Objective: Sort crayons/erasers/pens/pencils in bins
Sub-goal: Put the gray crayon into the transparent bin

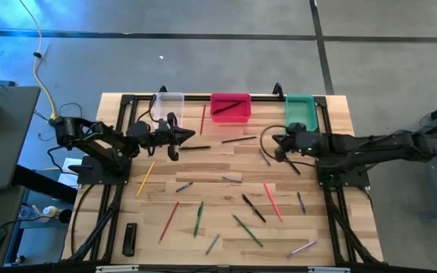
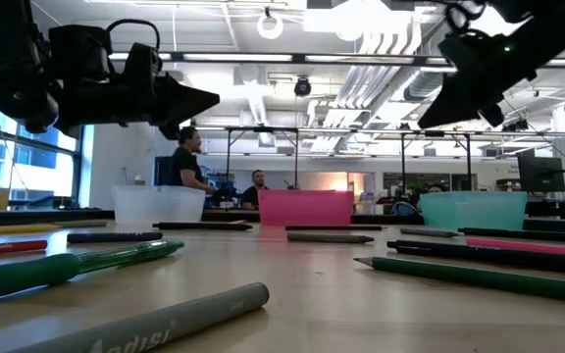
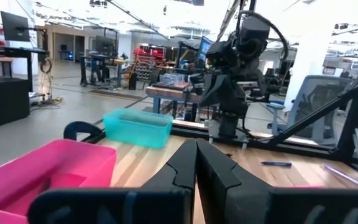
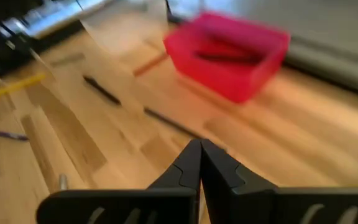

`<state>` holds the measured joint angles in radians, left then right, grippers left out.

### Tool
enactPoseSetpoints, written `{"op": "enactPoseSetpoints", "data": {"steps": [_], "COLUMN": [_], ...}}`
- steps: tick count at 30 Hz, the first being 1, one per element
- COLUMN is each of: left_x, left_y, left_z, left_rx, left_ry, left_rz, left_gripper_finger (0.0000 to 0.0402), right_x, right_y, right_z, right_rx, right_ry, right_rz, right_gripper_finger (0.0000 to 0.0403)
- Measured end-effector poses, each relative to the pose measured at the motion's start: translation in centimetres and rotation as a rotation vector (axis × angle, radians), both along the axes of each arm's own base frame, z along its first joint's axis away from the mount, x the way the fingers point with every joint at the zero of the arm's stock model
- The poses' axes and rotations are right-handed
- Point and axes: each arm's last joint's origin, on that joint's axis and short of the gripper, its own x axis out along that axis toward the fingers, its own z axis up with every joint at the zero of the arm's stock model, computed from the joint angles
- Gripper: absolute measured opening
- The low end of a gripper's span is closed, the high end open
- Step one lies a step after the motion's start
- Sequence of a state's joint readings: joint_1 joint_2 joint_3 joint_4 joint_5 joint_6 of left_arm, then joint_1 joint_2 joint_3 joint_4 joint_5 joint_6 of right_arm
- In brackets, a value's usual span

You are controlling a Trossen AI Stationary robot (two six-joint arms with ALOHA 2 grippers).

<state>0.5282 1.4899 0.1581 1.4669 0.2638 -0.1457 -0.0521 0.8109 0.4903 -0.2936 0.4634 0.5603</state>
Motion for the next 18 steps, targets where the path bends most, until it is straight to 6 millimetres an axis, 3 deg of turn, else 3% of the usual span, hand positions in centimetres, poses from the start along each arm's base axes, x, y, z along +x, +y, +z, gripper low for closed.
{"op": "enactPoseSetpoints", "data": {"steps": [8,18], "left_x": [0.0,0.0], "left_y": [0.0,-0.1], "left_z": [0.0,0.0], "left_rx": [-0.016,-0.018], "left_ry": [-0.002,-0.001], "left_rz": [-0.007,-0.024], "left_gripper_finger": [0.0,0.0], "right_x": [2.5,4.6], "right_y": [0.1,0.5], "right_z": [-1.1,-4.7], "right_rx": [0.202,0.454], "right_ry": [0.211,0.352], "right_rz": [-0.065,-0.091], "right_gripper_finger": [0.0014,0.0111]}}
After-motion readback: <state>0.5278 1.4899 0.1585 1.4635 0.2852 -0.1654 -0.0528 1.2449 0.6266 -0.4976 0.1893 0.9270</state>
